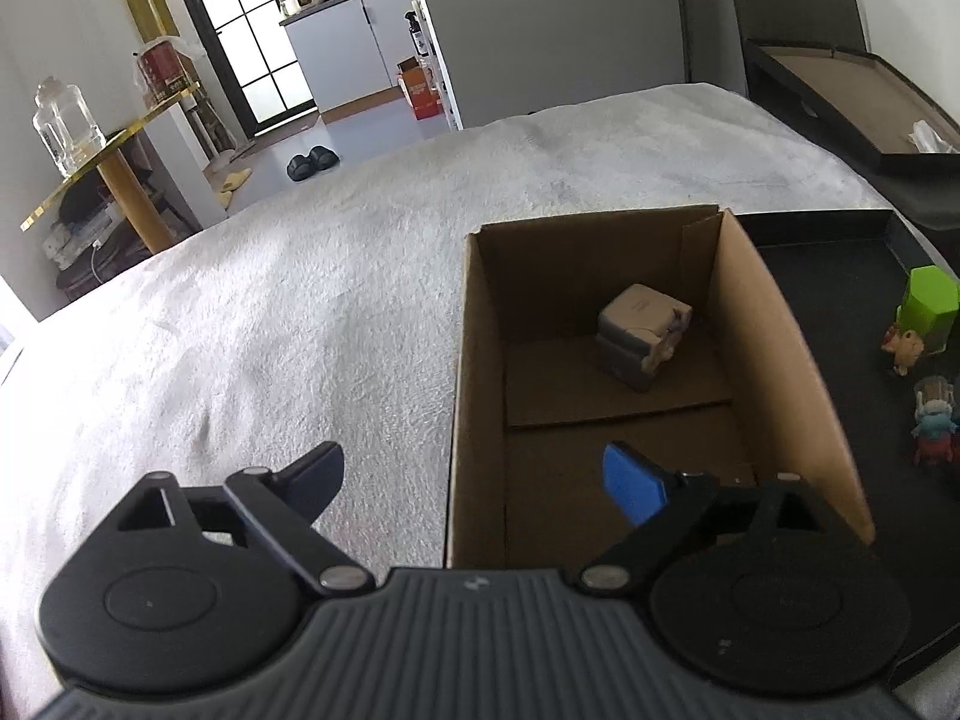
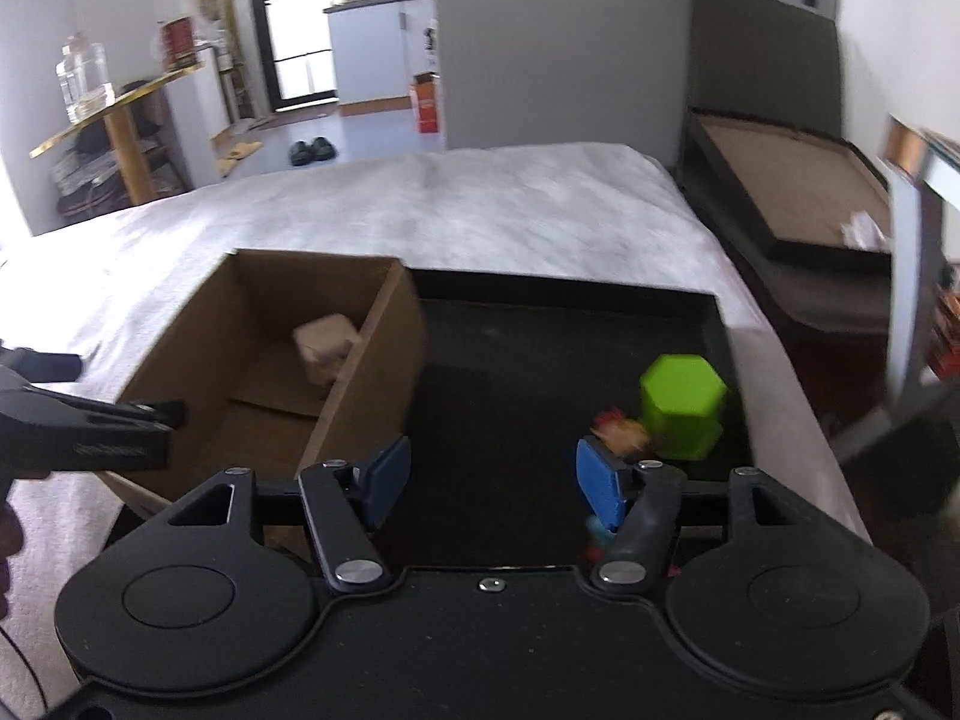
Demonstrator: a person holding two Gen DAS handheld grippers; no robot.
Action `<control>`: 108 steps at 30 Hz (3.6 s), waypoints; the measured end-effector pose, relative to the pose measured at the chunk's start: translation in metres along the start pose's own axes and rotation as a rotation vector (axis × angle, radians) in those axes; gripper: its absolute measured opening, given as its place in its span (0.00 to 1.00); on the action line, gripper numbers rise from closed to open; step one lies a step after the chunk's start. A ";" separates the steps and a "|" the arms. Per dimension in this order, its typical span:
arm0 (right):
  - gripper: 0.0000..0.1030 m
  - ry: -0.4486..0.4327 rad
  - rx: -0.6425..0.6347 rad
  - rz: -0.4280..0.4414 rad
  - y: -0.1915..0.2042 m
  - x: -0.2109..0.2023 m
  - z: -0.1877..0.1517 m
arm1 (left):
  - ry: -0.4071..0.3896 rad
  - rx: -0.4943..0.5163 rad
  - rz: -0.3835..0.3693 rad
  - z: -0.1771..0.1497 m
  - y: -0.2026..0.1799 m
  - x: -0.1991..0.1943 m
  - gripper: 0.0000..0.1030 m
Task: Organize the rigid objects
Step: 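Open the right gripper and move it back over the tray, then lower the right gripper onto the pink figure and close, then carry the pink figure with the right gripper into the box and release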
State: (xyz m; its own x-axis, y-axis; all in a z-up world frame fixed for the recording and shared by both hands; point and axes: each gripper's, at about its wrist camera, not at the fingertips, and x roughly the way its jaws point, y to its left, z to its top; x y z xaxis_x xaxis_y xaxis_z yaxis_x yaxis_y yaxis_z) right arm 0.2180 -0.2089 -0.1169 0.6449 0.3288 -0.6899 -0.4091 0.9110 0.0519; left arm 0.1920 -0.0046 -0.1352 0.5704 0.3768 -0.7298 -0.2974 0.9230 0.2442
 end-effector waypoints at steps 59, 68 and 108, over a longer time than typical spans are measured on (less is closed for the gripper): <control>0.39 0.182 0.107 -0.080 -0.075 0.042 -0.041 | 0.028 0.094 0.008 0.011 -0.027 -0.003 0.90; 0.39 0.137 0.074 -0.077 -0.057 0.028 -0.024 | 0.013 0.043 -0.002 0.009 -0.009 -0.007 0.90; 0.39 0.008 -0.159 0.129 0.086 0.031 0.046 | -0.006 -0.039 -0.097 -0.007 0.024 0.014 0.06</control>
State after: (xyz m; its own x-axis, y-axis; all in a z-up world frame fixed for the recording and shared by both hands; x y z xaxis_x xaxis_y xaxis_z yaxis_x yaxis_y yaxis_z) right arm 0.2326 -0.1086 -0.1009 0.5754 0.4381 -0.6906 -0.5854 0.8103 0.0264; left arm 0.1874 0.0219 -0.1440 0.6023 0.2869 -0.7449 -0.2704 0.9513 0.1478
